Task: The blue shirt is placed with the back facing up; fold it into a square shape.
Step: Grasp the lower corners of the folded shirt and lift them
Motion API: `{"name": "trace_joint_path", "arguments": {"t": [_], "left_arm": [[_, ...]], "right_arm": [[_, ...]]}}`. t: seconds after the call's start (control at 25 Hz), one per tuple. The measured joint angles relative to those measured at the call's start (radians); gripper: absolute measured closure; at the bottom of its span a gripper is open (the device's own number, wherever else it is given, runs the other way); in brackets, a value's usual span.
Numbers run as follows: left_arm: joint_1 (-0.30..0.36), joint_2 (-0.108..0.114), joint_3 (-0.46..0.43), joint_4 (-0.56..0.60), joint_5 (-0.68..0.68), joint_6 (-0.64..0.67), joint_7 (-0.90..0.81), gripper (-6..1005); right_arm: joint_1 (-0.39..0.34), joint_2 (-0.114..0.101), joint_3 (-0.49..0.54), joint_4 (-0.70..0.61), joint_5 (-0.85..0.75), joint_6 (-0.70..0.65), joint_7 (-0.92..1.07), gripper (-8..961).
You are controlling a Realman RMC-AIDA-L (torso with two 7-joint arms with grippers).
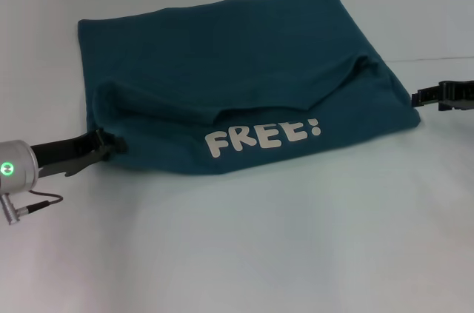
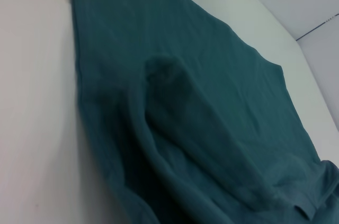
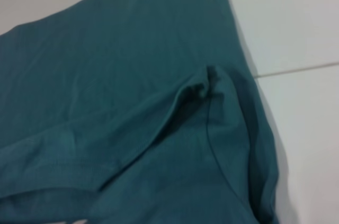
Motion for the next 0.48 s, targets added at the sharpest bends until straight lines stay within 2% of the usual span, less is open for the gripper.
{"name": "trace_joint_path", "arguments": {"t": [0.48], "left_arm": [[-0.001,0.001,0.0,0.0,-0.008,-0.001,-0.001,973]], "right_arm": [[0.02,0.024,-0.07,0.094,-0.004,0.192,0.001,346]]}}
